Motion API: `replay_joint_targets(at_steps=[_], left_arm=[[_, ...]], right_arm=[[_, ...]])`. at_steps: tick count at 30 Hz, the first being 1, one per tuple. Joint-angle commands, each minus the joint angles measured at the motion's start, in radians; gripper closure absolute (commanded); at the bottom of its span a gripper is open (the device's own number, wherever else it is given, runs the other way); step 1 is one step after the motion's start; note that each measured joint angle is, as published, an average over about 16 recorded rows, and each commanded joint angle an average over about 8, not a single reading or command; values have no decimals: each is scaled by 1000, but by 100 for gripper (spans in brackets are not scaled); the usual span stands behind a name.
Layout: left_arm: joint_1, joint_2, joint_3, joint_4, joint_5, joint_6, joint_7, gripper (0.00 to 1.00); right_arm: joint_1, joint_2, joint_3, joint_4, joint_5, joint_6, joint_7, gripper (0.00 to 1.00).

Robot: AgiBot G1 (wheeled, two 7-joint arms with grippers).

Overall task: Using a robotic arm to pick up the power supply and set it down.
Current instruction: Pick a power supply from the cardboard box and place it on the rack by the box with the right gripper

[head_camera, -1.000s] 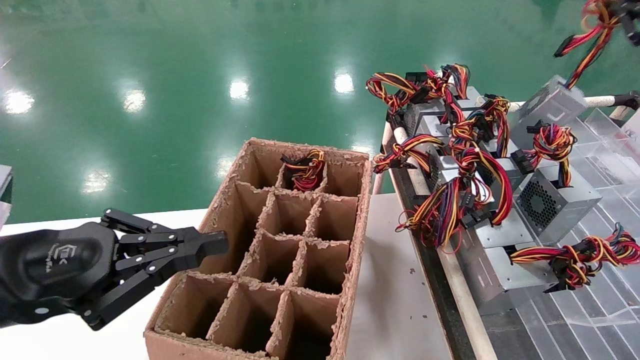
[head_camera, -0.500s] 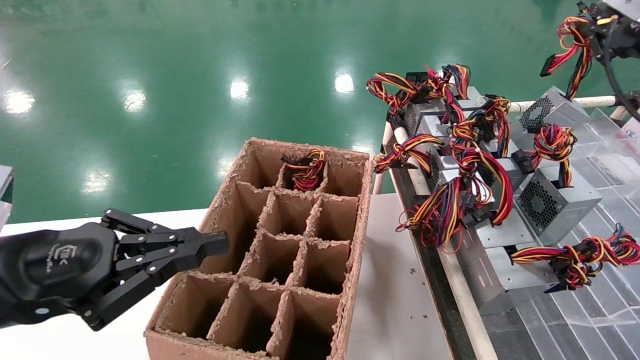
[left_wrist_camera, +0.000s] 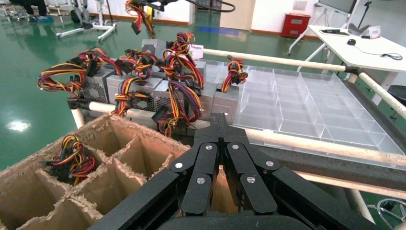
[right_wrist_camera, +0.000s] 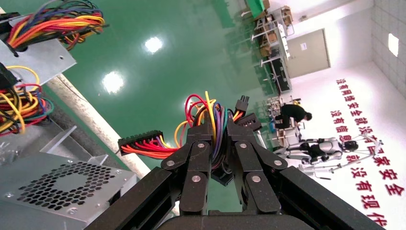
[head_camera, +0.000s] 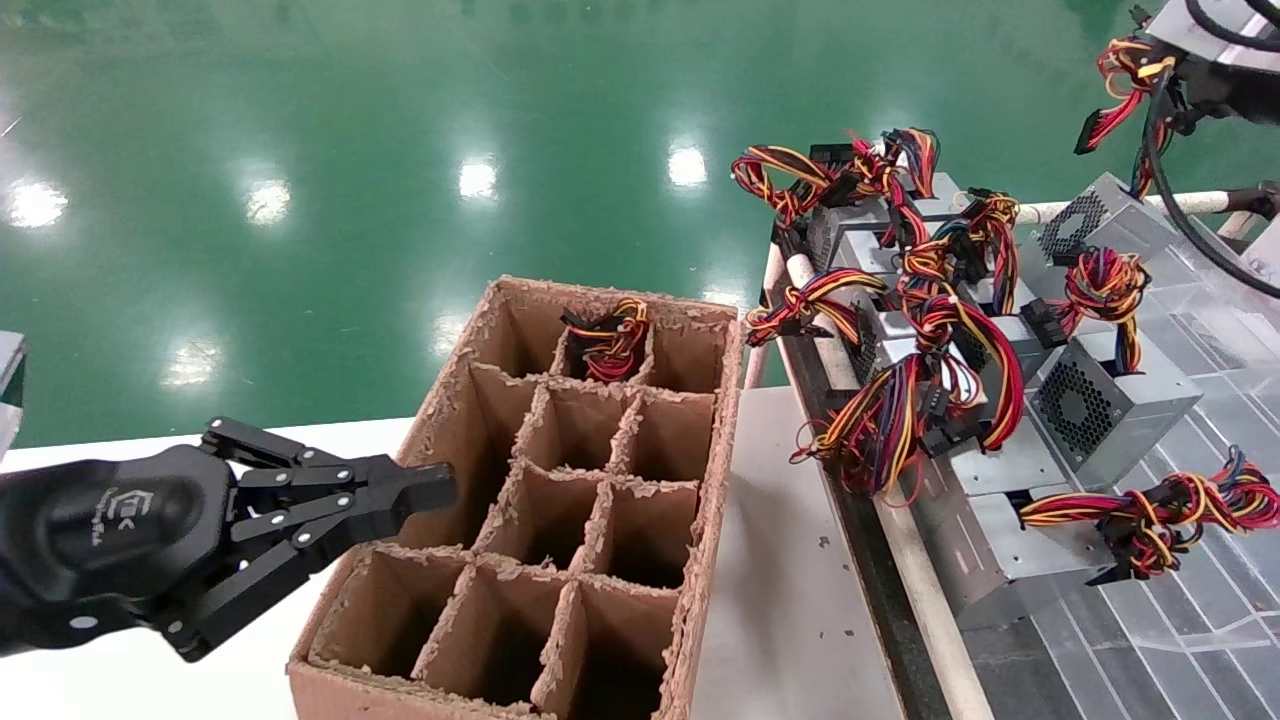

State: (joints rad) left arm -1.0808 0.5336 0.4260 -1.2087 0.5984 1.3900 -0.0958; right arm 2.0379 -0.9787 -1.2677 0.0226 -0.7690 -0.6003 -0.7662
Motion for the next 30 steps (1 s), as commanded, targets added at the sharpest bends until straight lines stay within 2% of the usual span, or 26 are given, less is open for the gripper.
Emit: replay_joint_targets(at_steps=[1, 7, 30], left_arm=[[0, 0, 0, 0, 0, 0, 0, 100], [0, 0, 0, 0, 0, 0, 0, 100], [0, 0, 0, 0, 0, 0, 0, 100]], right_arm=[[-3, -4, 0, 2, 0, 0, -9, 100], [-1, 16, -4, -8, -5, -38, -17, 100], [25, 69, -16, -31, -22, 16, -36, 100]])
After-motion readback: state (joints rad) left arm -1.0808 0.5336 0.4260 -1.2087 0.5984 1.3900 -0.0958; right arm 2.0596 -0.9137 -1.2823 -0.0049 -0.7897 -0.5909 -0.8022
